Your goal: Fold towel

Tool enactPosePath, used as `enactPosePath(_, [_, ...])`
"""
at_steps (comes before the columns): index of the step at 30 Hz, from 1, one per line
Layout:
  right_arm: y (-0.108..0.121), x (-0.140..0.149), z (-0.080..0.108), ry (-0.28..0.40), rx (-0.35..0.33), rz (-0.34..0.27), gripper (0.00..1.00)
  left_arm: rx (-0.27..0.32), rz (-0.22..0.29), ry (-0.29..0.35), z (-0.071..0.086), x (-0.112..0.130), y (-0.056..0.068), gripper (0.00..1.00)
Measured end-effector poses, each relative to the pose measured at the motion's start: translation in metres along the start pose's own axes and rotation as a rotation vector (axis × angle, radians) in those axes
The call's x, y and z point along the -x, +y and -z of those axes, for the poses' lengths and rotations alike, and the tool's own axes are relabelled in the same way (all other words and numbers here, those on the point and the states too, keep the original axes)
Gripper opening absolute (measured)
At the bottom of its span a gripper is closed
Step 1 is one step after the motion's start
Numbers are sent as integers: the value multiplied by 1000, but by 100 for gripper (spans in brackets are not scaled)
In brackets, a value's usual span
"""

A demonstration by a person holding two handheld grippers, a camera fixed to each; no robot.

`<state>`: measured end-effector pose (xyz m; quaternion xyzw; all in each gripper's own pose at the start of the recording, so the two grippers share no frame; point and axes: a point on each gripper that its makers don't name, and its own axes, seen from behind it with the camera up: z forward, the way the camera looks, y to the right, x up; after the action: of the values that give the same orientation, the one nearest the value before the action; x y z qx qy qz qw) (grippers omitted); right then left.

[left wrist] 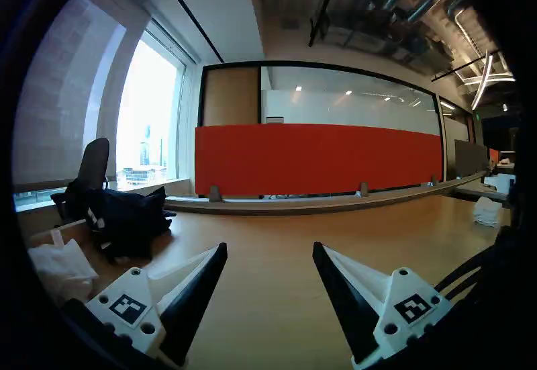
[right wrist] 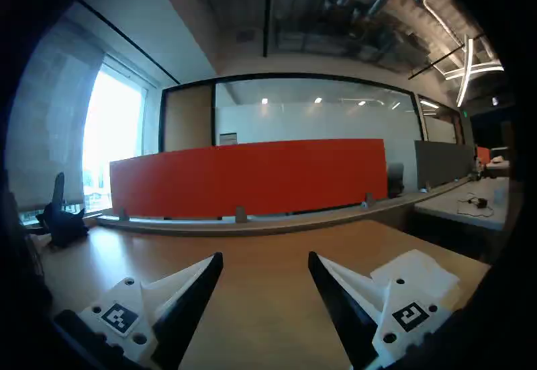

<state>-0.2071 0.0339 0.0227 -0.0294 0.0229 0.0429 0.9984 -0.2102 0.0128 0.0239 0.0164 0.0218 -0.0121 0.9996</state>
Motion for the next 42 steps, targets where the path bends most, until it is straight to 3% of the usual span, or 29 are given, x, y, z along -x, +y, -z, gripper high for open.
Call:
enactPosePath(8, [2,13,1,-18,8,33,99,0,1,0,0,0,0,94])
enactPosePath(21, [-3,27,4,-22,0,36,99,0,0,0,0,1,0,94])
enactPosePath(42, [-11,24,7,-12,-15,64,99,0,0,0,-1,0,0,94])
